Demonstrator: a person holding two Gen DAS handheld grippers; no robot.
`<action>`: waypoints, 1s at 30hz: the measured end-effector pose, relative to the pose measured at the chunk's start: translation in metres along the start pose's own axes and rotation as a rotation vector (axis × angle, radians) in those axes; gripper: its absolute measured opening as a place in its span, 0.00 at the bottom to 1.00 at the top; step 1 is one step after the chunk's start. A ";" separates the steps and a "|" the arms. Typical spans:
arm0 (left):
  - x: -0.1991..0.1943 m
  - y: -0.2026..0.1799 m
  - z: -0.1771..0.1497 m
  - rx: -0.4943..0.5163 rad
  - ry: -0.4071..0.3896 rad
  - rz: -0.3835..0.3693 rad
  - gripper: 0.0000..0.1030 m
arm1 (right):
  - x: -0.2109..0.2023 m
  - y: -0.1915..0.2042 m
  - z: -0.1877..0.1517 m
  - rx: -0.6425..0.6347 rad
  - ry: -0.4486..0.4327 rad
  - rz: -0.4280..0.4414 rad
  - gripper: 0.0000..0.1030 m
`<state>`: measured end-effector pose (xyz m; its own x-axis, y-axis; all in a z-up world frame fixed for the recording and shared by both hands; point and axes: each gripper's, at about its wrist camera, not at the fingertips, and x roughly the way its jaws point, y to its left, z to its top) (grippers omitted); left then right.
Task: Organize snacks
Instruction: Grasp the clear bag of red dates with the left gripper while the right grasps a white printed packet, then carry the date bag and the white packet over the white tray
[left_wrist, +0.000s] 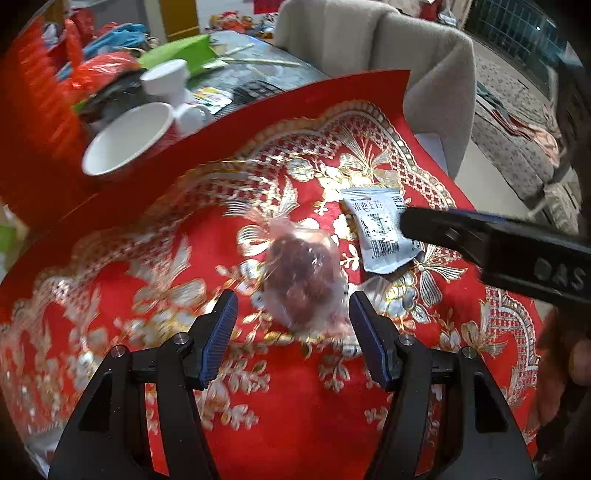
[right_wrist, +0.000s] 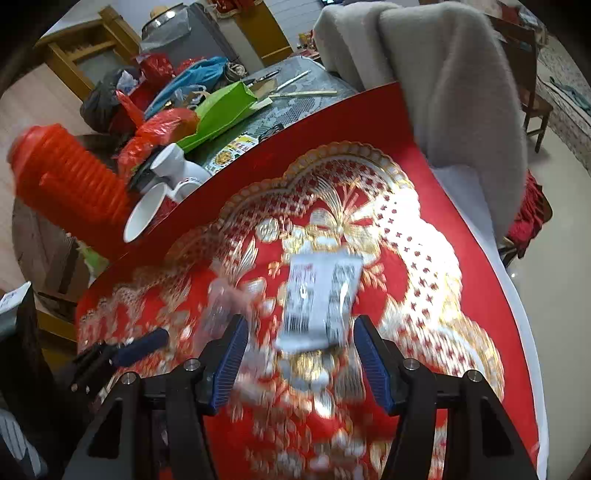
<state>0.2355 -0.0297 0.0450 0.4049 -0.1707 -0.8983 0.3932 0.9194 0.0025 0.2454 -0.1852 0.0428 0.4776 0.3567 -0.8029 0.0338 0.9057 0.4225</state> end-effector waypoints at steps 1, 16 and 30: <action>0.005 0.000 0.002 0.005 0.005 -0.010 0.61 | 0.004 0.000 0.002 -0.005 0.008 -0.007 0.57; 0.035 -0.014 0.008 -0.020 0.017 -0.035 0.40 | 0.058 0.019 0.016 -0.099 0.123 -0.205 0.46; -0.013 -0.021 -0.079 0.003 0.067 -0.064 0.28 | -0.004 -0.016 -0.066 -0.145 0.128 -0.132 0.44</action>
<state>0.1569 -0.0186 0.0224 0.3229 -0.2054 -0.9239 0.4188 0.9064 -0.0551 0.1848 -0.1857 0.0112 0.3615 0.2512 -0.8979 -0.0426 0.9665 0.2532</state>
